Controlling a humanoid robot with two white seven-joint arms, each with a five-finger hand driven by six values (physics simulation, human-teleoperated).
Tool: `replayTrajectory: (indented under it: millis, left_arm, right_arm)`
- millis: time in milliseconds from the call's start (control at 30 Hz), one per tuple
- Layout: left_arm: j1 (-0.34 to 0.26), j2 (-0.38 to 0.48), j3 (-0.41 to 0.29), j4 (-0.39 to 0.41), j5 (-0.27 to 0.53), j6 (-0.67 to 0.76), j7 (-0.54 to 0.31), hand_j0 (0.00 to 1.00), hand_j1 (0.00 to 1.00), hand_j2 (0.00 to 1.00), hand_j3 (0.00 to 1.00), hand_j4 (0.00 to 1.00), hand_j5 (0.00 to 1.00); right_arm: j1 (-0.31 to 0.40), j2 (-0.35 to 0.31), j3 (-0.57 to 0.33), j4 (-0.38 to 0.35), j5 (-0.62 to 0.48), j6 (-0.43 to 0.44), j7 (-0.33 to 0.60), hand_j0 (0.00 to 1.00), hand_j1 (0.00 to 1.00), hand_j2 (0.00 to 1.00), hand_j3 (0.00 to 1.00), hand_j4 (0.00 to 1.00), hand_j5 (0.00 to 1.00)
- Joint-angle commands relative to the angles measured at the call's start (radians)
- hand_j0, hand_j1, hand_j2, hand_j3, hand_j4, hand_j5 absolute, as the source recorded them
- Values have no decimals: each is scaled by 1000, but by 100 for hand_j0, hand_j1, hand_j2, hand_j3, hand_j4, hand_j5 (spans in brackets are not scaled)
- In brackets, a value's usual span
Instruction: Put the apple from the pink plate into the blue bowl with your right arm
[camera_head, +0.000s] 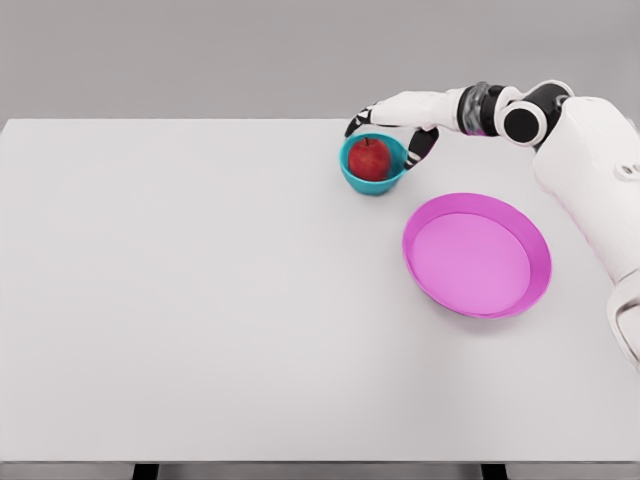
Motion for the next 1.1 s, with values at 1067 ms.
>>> replayTrajectory:
  millis: [1067]
  left_arm:
    - [0, 0, 0, 0, 0, -1, 0, 100, 100, 100, 100, 100, 100]
  right_arm:
    - [503, -238, -775, -398, -72, -75, 0, 100, 100, 100, 100, 100, 100]
